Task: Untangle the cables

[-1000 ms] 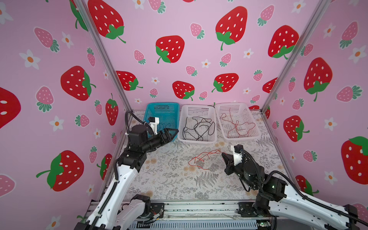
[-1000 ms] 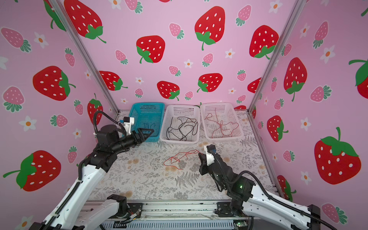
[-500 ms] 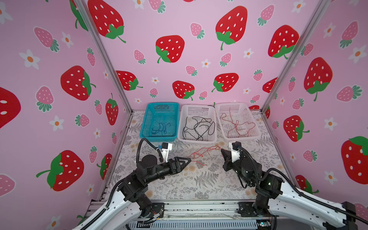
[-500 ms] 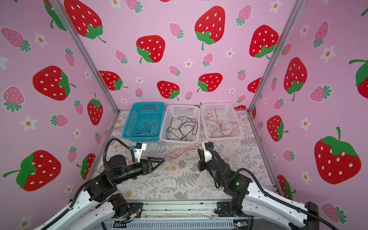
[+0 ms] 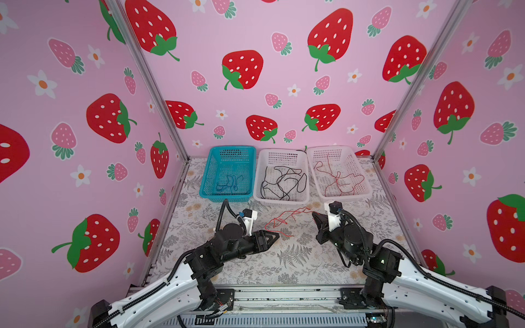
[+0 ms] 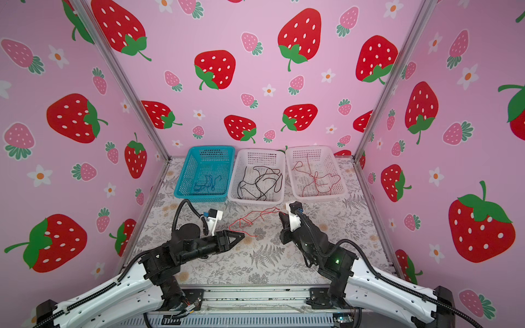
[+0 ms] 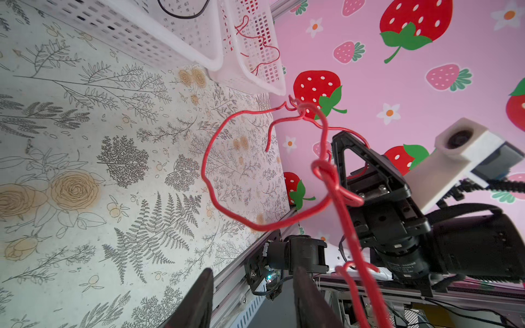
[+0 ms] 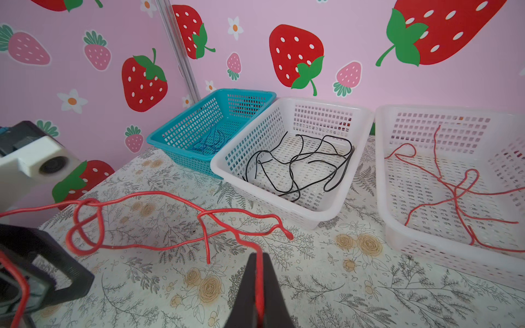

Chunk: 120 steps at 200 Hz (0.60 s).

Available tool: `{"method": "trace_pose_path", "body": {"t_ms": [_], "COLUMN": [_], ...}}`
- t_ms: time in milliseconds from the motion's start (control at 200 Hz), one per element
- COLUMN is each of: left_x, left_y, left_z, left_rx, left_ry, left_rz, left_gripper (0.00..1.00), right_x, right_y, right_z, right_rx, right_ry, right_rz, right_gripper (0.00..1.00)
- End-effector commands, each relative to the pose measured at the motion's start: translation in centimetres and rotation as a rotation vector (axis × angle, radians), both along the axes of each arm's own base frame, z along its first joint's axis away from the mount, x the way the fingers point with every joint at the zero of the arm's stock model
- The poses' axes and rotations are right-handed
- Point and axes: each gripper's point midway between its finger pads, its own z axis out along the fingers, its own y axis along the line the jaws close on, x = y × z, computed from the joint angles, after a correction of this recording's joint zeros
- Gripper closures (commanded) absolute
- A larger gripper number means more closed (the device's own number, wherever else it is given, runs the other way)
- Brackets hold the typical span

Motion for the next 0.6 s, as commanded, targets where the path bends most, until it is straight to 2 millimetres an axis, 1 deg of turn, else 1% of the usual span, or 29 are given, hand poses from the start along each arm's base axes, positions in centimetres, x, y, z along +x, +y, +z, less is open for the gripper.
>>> {"method": "trace_pose_path", "body": {"t_ms": [0, 50, 155, 205, 220, 260, 440, 595], "left_x": [0.7, 0.7, 0.5, 0.4, 0.7, 0.7, 0.8, 1.0], "left_y": [0.1, 0.3, 0.5, 0.7, 0.9, 1.1, 0.6, 0.4], "left_z": [3.8, 4.4, 5.5, 5.8, 5.9, 6.0, 4.9, 4.7], "left_rx": [-0.068, -0.094, -0.167, -0.196, -0.197, -0.197, -0.152, -0.135], "left_ry": [-0.088, -0.103, -0.132, -0.133, -0.139, -0.142, -0.112, -0.107], "left_rz": [0.035, 0.043, 0.051, 0.055, 0.079, 0.084, 0.07, 0.068], "left_gripper": [0.47, 0.44, 0.41, 0.41, 0.4, 0.4, 0.41, 0.45], "right_x": [-0.1, -0.1, -0.1, -0.1, -0.1, -0.1, -0.4, -0.6], "right_y": [0.0, 0.0, -0.1, 0.0, 0.0, 0.1, 0.5, 0.6], "right_z": [0.0, -0.3, -0.7, -0.8, -0.9, -1.0, -0.7, -0.6], "right_rx": [0.001, 0.0, -0.007, -0.006, -0.006, -0.004, 0.016, 0.025], "right_ry": [-0.019, -0.017, -0.012, -0.012, -0.011, -0.01, -0.013, -0.012], "right_rz": [0.015, 0.017, 0.011, 0.01, 0.013, 0.018, 0.042, 0.054], "right_gripper": [1.0, 1.0, 1.0, 1.0, 1.0, 1.0, 1.0, 1.0]}}
